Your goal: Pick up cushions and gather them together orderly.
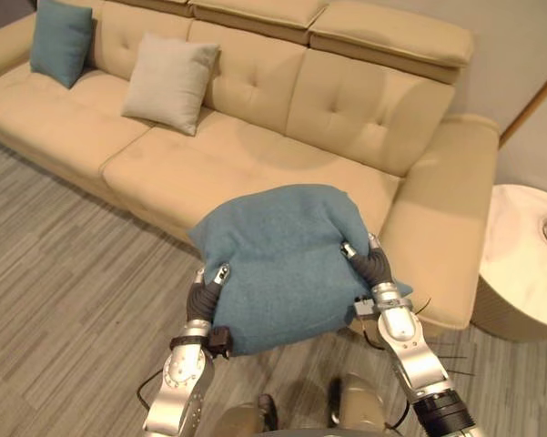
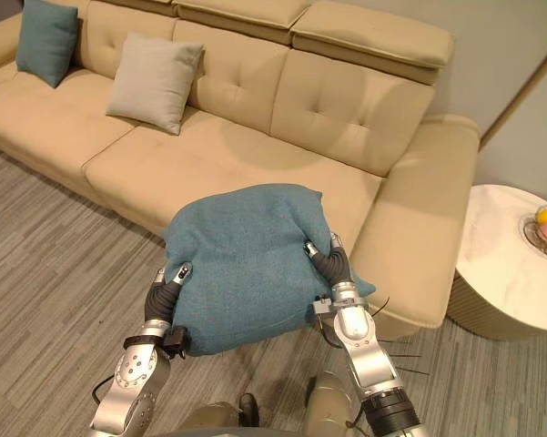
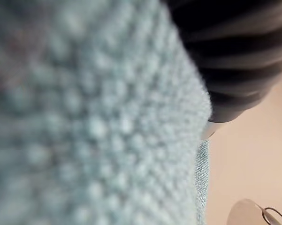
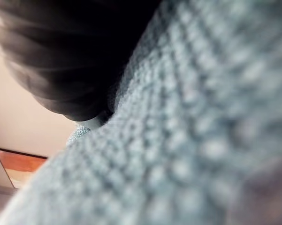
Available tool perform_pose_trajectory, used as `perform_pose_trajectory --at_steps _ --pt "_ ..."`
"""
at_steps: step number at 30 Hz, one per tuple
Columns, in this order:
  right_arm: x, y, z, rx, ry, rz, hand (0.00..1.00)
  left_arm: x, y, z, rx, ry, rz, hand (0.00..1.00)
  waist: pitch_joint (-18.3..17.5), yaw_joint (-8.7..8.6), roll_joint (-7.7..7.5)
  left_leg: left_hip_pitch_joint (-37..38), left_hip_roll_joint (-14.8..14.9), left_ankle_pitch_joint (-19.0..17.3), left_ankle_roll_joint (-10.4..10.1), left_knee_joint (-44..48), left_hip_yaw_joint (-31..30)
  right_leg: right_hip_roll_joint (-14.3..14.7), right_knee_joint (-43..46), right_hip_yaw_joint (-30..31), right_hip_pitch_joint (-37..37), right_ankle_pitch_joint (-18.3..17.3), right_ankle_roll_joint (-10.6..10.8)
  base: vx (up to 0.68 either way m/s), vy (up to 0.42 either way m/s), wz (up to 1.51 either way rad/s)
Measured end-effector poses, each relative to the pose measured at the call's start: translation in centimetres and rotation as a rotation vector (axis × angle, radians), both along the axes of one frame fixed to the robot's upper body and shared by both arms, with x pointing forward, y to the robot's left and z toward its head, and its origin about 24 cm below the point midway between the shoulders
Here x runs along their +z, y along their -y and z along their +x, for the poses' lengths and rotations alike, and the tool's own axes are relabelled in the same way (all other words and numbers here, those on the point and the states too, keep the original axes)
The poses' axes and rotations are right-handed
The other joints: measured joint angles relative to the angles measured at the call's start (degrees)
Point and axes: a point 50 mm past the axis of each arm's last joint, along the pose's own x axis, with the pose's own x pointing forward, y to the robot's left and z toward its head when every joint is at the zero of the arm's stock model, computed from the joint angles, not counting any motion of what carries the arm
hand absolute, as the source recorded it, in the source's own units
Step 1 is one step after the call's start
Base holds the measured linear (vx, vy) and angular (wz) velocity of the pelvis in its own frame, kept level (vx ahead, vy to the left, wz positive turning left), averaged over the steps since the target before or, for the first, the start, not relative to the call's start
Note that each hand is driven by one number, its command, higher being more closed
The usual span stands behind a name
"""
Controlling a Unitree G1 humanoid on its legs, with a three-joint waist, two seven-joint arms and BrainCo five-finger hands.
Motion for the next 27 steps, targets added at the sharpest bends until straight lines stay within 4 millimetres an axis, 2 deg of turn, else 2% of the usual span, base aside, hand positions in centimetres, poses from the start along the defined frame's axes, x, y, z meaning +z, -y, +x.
perform_pose_trajectory --at_steps 1,2,3,4,5,6,7,8,9,10,11,12,14,16,18,20,21,22,24,25,27 --pt "-0.3 0.1 -0.3 -0.005 -0.013 0.0 1.0 -0.3 0.1 0.2 -0.008 -0.012 0.006 1.0 -0.25 -0.31 -0.44 2.72 -0.74 -0.41 -1.3 -0.93 -0.78 1.43 -8.2 -1.28 0.24 4.6 -0.2 0.45 -0.099 0.56" --pt "-0.5 0.2 -0.4 -0.006 -0.019 0.001 1.0 -0.5 0.1 0.3 -0.009 -0.019 0.01 1.0 -0.65 -0.65 -1.21 4.54 -1.64 -1.25 -2.66 -1.39 -1.25 1.46 -12.36 -1.29 0.28 8.52 -1.68 0.47 -0.114 0.54" --pt "-0.5 0.2 -0.4 -0.007 -0.021 0.001 1.0 -0.5 0.1 0.3 -0.011 -0.021 0.011 1.0 -0.88 -1.06 -1.61 5.27 -2.05 -1.6 -3.17 -1.59 -1.54 1.37 -13.21 -1.25 0.21 9.97 -2.63 0.61 -0.217 0.8" --pt "-0.8 0.5 -0.9 -0.02 -0.034 0.008 1.0 -0.6 0.3 0.2 -0.027 -0.025 0.012 1.0 -1.85 -2.5 -2.75 7.56 -3.12 -4.16 -4.67 -1.69 -3.08 1.04 -12.31 -0.88 0.45 14.52 -6.56 0.5 -0.235 0.74" --pt "-1.0 0.7 -1.1 -0.023 -0.042 0.004 1.0 -0.8 0.4 0.2 -0.031 -0.03 0.004 1.0 -2.05 -2.86 -2.09 8.01 -2.48 -5.24 -5.3 -1.51 -3.68 1.33 -10.78 -1.3 0.44 16.62 -6.93 0.61 -0.252 0.71" --pt "-1.4 1.3 -1.4 -0.029 -0.058 -0.013 1.0 -1.3 0.9 0.0 -0.035 -0.054 -0.02 1.0 -3.55 -2.79 1.44 7.12 1.1 -7.04 -8.49 3.38 -3.62 3.5 -9.2 -3.9 1.01 11.69 -6.63 0.5 -0.208 0.23" --pt "-1.4 1.3 -1.4 -0.031 -0.063 -0.012 1.0 -1.2 0.9 0.1 -0.042 -0.049 -0.025 1.0 -3.37 -2.71 2.19 2.83 4.72 -6.53 -10.25 15.22 -2.6 5.9 -10.24 -4.69 3.43 10.44 -7.77 0.41 -0.143 0.03" --pt "-1.4 1.2 -1.5 -0.031 -0.066 -0.012 1.0 -1.3 0.9 0.1 -0.041 -0.053 -0.03 1.0 -3.36 -2.37 2.25 1.21 6.29 -5.46 -12.06 20.88 -1.92 7.19 -11.04 -4.42 4.87 10.43 -7.79 0.51 -0.233 -0.32" --pt "-1.0 1.2 -1.6 -0.031 -0.057 -0.012 1.0 -1.6 1.0 -0.1 -0.038 -0.069 -0.046 1.0 -3.19 -1.12 2.47 -2.47 10.92 -3.63 -15.23 33.88 -0.26 10.2 -12.74 -3.17 9.09 9.9 -8.64 0.51 -0.189 -0.71" --pt "-0.3 1.2 -2.0 -0.028 -0.026 -0.002 1.0 -1.8 1.1 -0.3 -0.034 -0.08 -0.056 1.0 -3.23 -0.07 2.33 -3.84 13.78 -4.34 -13.84 39.99 2.44 11.77 -13.94 -1.81 12.45 9.43 -9.08 0.59 -0.21 -0.73" --pt "0.1 1.2 -2.2 -0.028 -0.009 0.003 1.0 -1.8 1.1 -0.3 -0.033 -0.081 -0.06 1.0 -3.26 0.15 2.28 -4.51 14.51 -4.94 -12.77 40.97 3.55 12.09 -14.37 -1.14 13.52 9.15 -9.29 0.44 -0.11 -0.75" --pt "1.5 1.1 -2.5 -0.023 0.05 0.015 1.0 -1.7 1.3 -0.3 -0.031 -0.075 -0.07 1.0 -3.28 0.35 2.1 -6.54 15.29 -6.82 -9.49 40.08 5.96 12.23 -15.58 1.05 15.35 8.64 -9.14 0.33 -0.07 -0.61" --pt "2.6 0.8 -2.3 -0.011 0.106 0.023 1.0 -1.4 1.4 -0.2 -0.033 -0.063 -0.075 1.0 -3.27 0.76 2.08 -9.69 14.87 -8.08 -7.36 32.7 5.65 12.23 -16.71 5.77 16.66 8.42 -8.73 0.4 -0.015 -1.1" --pt "2.4 0.9 -2.2 -0.013 0.096 0.021 1.0 -1.4 1.3 -0.2 -0.03 -0.063 -0.074 1.0 -3.24 1.23 2.05 -10.19 13.22 -7.99 -8.01 24.46 0.34 12.24 -16.73 9.54 17.98 8.06 -8.13 0.29 0.092 -1.21" --pt "1.3 1.1 -2.1 -0.022 0.052 0.013 1.0 -1.5 1.2 -0.2 -0.026 -0.065 -0.07 1.0 -3.25 1.45 2.08 -9.81 10.9 -6.47 -10.68 15.54 -8.49 12.36 -16.59 14.64 19.39 7.32 -6.87 0.2 0.201 -1.25" --pt "0.4 1.3 -2.1 -0.031 0.011 0.005 1.0 -1.6 1.2 -0.3 -0.024 -0.071 -0.066 1.0 -3.29 1.44 2.8 -8.87 10.88 -3.96 -12.69 8.78 -11.86 13.03 -16.13 19.2 19.59 6.85 -5.01 0.12 0.254 -1.24" --pt "0.2 1.3 -2.1 -0.032 0.005 0.003 1.0 -1.7 1.2 -0.4 -0.024 -0.074 -0.064 1.0 -3.32 1.36 3.48 -8.33 11.36 -2.48 -12.11 7.22 -11.77 13.49 -16.12 20.31 19.59 6.65 -4.23 0.09 0.35 -1.46" --pt "0.1 1.4 -2.1 -0.03 0.0 -0.002 1.0 -2.0 1.3 -0.7 -0.017 -0.086 -0.073 1.0 -3.32 0.96 5.9 -6.98 12.7 3.15 -11.93 4.53 -11.27 15.17 -16.14 23.1 19.19 6.17 -3.23 0.06 0.468 -1.44" --pt "-0.5 1.0 -2.5 -0.029 -0.026 0.02 1.0 -2.5 0.9 -0.9 -0.003 -0.108 -0.059 1.0 -3.42 0.71 4.44 -5.61 11.56 3.91 -11.39 3.92 -7.53 13.07 -16.23 25.5 18.92 5.77 -1.36 0.05 0.407 -1.16" --pt "-0.6 0.8 -2.5 -0.027 -0.029 0.031 1.0 -2.4 0.7 -0.8 0.003 -0.104 -0.048 1.0 -3.41 0.07 3.17 -4.96 9.99 4.77 -10.22 2.33 -4.17 10.92 -16.04 26.96 17.56 5.95 0.02 0.04 0.27 -0.77" --pt "-0.6 0.7 -2.5 -0.022 -0.03 0.031 1.0 -2.4 0.6 -0.8 0.003 -0.103 -0.039 1.0 -3.52 0.27 2.57 -4.65 8.26 5.44 -9.17 1.17 -0.75 9.0 -16.54 29.09 15.97 6.52 1.25 0.03 0.242 -0.75"
